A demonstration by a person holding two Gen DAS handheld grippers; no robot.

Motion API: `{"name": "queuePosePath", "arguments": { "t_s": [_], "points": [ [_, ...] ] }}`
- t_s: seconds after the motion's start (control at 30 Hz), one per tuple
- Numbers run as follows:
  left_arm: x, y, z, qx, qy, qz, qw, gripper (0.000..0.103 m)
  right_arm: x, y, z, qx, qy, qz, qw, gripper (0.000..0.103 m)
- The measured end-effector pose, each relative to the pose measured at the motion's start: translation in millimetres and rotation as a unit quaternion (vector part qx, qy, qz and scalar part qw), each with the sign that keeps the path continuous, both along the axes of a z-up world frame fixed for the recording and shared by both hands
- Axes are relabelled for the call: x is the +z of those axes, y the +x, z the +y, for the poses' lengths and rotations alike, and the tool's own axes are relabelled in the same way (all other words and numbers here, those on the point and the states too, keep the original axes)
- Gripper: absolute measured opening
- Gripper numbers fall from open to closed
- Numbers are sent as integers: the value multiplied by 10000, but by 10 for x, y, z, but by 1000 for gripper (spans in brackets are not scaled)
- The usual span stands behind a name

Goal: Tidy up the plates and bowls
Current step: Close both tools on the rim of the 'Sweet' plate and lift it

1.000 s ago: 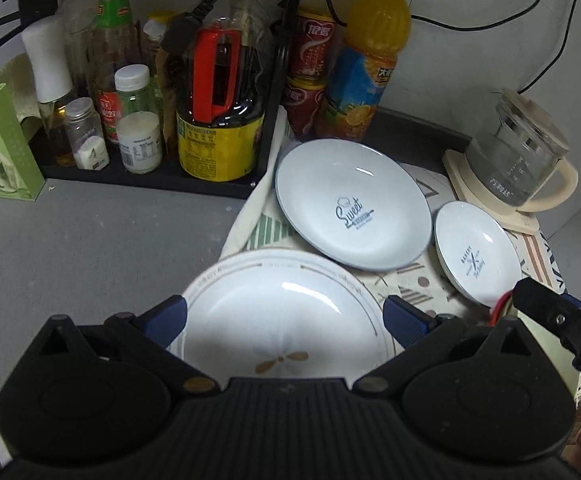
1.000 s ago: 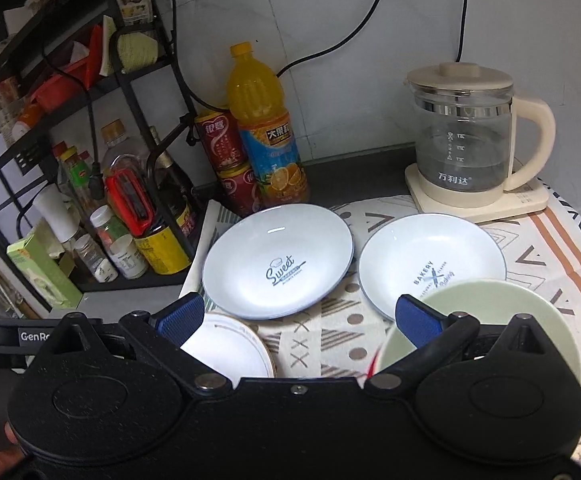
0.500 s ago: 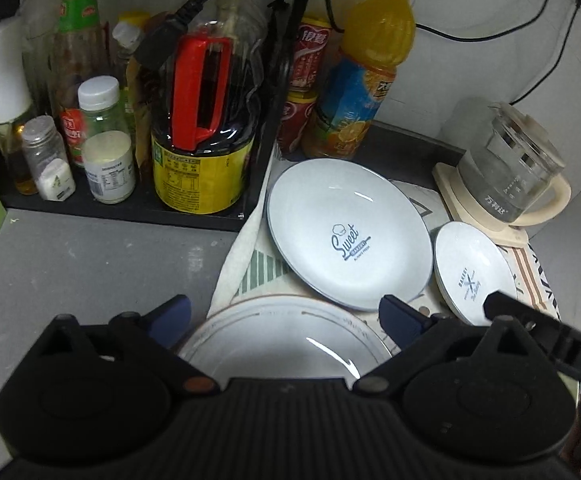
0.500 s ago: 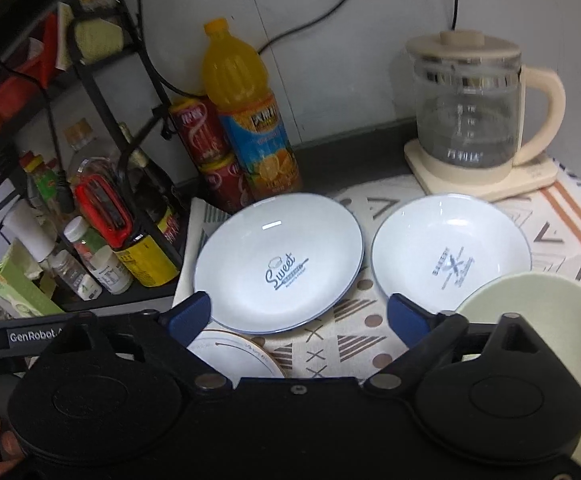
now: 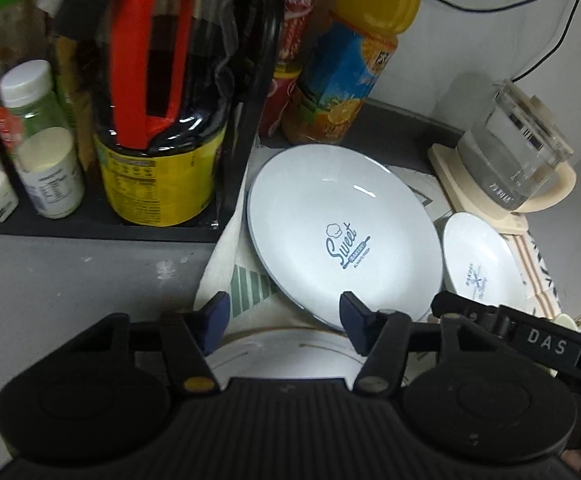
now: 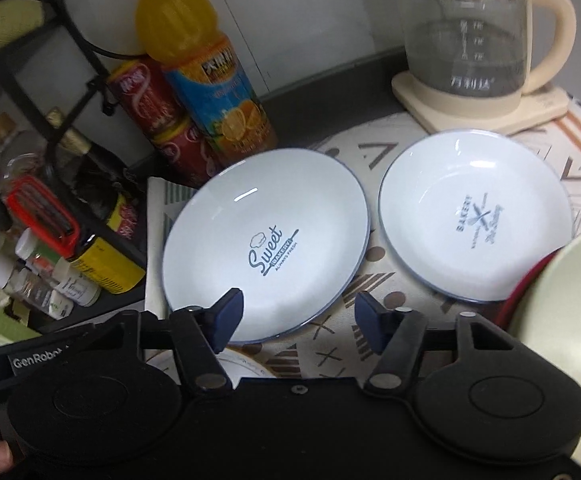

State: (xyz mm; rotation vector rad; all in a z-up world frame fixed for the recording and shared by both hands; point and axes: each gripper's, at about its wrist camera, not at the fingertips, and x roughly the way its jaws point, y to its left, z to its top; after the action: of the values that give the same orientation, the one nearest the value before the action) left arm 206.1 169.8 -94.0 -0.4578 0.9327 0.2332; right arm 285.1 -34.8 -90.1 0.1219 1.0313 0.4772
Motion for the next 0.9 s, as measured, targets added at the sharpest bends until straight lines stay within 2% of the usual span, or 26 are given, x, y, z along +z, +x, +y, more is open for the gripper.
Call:
{"name": "queuePosePath", "arguments": {
  "t_s": [0.17,0.4,0.47,0.53,0.6,0.67,0.8,0.83,0.9],
  "points": [
    [-124,161,-2,-81,-30,66,9999,58,-182,131,67,-124,-166,295,9993,59],
    [-250,322,-27,-136,64,122,9998,58,-380,246,101,-129,-446,428,9980,53],
    [-284,367,-15,-179,-67,109,9998,58,-393,263,97,-121,-451,408,9981,53],
    [-309,410,-24,-197,-110,104,9997,55,-419,292,91,-114,-492,430,9978,49],
    [-336,457,-47,-187,8,184,9997,54,-449,327,80,-137,-465,510,9975,42],
    [-378,487,-36,-158,-21,278,9995,49,-475,359,70,-138,-363,581,9976,39],
    [-472,534,4,-153,-67,467,9988,30,-562,384,82,-146,-285,667,9973,38],
    [-499,537,10,-167,-79,512,9985,25,-581,385,90,-131,-253,678,9973,36],
    [-557,536,25,-188,-173,527,9983,23,-607,374,118,-40,-194,651,9977,25]
  ]
}}
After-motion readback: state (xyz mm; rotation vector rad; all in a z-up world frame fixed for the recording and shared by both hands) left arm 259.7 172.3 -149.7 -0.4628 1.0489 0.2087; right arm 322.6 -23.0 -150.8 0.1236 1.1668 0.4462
